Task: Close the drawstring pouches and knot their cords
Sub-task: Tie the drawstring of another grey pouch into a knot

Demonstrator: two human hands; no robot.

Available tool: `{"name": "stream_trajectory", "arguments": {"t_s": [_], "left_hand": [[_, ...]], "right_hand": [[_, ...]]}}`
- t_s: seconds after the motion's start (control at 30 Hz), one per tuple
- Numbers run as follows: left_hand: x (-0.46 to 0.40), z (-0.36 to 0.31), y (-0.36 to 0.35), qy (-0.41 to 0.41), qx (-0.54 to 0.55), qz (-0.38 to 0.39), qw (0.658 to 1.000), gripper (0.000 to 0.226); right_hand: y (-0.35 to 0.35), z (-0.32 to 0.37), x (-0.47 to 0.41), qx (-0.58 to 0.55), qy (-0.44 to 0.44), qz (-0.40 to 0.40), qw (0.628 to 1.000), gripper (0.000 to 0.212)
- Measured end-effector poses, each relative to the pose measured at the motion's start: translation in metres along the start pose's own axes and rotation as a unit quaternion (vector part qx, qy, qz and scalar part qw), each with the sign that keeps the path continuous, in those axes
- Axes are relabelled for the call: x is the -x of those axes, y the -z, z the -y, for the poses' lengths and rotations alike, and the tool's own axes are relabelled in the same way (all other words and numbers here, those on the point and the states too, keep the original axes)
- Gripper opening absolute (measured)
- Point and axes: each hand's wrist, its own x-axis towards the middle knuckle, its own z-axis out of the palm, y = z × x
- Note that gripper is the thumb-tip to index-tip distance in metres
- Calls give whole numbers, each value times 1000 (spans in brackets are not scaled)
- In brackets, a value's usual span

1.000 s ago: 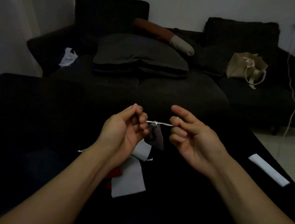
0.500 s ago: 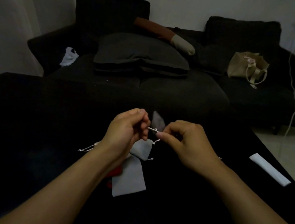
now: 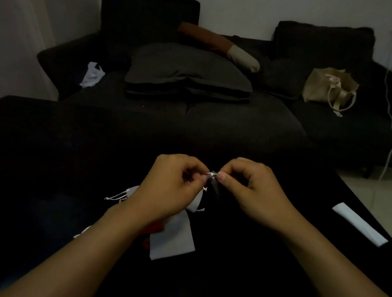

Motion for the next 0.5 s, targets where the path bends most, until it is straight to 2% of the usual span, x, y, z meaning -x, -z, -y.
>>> {"name": "stream_trajectory", "arguments": {"t_s": [0.07, 0.3, 0.43, 0.5], "left_hand": [[0, 2, 2, -24, -42, 20, 999, 15], [-2, 5, 10, 0, 1, 31, 1000, 5], [-5, 8, 8, 29, 99, 61, 993, 12], [-6, 5, 3, 57, 189, 55, 979, 13]], "right_hand": [[0, 0, 1, 0, -9, 6, 1000, 12], [1, -4, 0, 3, -12, -1, 1000, 9], [2, -4, -1, -20, -30, 3, 999, 9], [2, -3, -1, -28, -29, 5, 999, 8]]}}
